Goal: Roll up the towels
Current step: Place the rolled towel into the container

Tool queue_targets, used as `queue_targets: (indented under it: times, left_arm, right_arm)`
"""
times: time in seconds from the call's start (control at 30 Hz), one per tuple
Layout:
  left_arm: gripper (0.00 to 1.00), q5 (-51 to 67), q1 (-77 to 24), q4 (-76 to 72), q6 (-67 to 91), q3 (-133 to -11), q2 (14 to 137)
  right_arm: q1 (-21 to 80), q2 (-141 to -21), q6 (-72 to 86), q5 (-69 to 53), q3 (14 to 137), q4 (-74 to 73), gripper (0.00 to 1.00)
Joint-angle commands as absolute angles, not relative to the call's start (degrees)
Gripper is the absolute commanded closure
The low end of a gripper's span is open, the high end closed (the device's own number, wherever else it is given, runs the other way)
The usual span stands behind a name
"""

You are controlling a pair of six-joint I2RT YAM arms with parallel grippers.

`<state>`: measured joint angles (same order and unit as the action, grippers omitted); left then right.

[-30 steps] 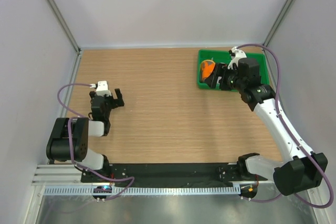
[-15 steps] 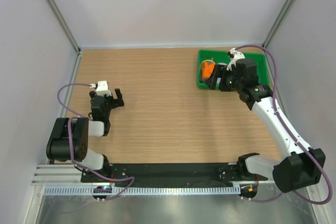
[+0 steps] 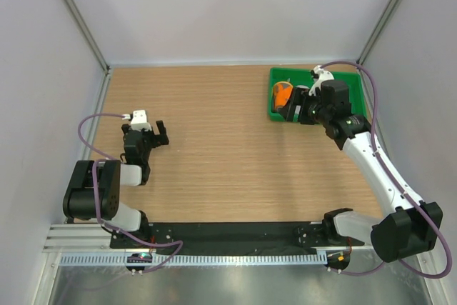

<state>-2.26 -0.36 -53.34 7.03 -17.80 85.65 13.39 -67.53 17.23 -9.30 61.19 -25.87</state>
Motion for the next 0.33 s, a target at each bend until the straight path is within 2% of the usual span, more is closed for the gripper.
queue_targets:
  times: [0.0,0.3]
  left_arm:
    - [0.0,-2.1,-0.3,-57.5,6.1,-17.9,85.3]
    - [0.0,-2.0,-0.3,-57.5,6.1,-17.9,85.3]
  right_arm:
    - [13.6,-66.6,18.9,-8.8,62.5,-24.2,0.21]
    - [13.5,-67.1,21.1,-9.1,62.1,-22.9,0.23]
